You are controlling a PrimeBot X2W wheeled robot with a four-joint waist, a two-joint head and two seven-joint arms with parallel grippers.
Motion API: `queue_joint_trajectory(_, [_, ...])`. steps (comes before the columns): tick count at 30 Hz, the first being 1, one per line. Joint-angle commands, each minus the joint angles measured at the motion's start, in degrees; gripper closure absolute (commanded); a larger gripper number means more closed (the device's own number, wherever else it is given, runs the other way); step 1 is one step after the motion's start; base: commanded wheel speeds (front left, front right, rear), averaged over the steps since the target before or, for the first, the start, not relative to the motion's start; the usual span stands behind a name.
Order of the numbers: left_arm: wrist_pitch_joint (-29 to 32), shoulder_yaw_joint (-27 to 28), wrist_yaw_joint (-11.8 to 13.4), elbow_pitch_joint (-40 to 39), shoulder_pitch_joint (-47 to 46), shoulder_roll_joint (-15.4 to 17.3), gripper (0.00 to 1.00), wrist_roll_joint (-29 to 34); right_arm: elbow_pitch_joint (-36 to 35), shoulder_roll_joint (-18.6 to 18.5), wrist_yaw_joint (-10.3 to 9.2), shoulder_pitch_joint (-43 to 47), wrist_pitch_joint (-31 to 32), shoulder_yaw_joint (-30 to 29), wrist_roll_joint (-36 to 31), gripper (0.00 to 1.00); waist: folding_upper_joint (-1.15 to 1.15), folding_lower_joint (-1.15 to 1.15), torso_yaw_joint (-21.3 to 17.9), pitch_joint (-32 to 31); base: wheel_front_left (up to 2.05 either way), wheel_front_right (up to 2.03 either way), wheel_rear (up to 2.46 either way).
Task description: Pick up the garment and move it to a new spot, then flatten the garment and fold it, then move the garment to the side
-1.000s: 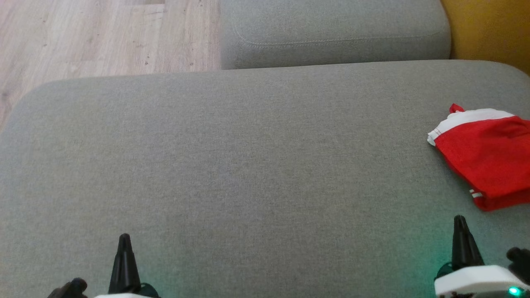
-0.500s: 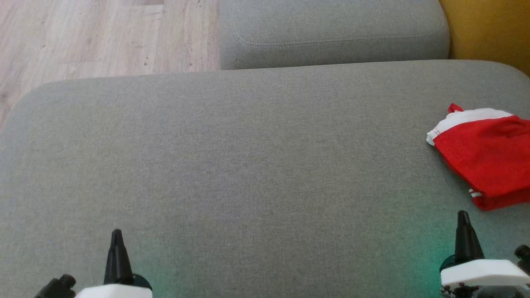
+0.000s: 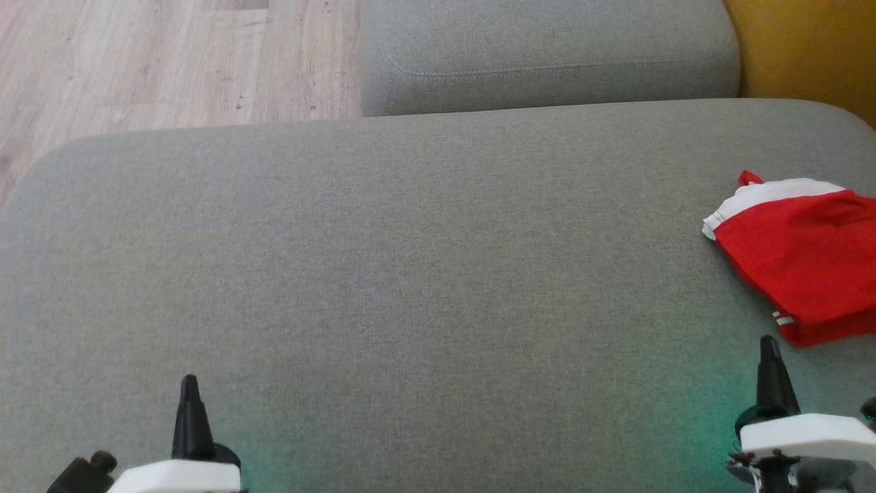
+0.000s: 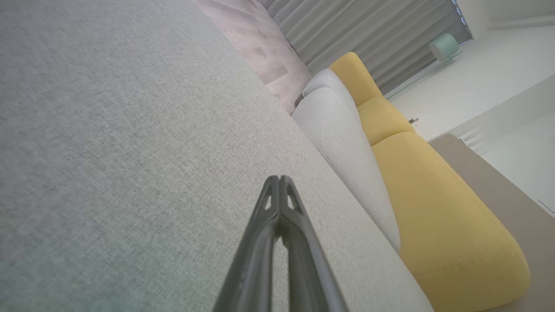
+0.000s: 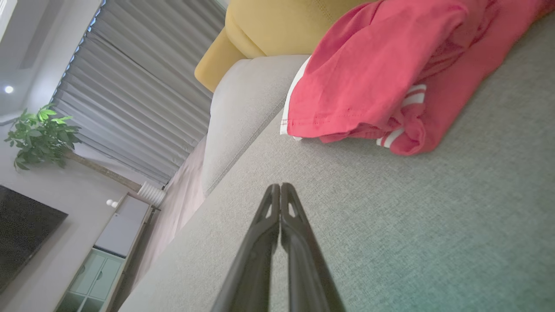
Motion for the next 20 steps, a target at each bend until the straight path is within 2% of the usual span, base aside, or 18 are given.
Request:
queue_joint_trajectory(1, [0.5,1.9,-0.5,-1.4,-3.2,0.7,1.00,-2.0,-1.9,-0.3,0.25,-3.0,0.5,0.3,2.3,1.00,0.00,0.00,0.0,0.0,0.00,0.00,0.00])
queue_joint_trajectory(20, [3.5,3.4,-0.8,-0.8,-5.5,0.8,1.00,-12.9,-2.0,-0.4,0.31,-5.0,3.5,0.1,15.1,1.00,0.00,0.00,-0.3,-0.1,0.00,0.00,0.00])
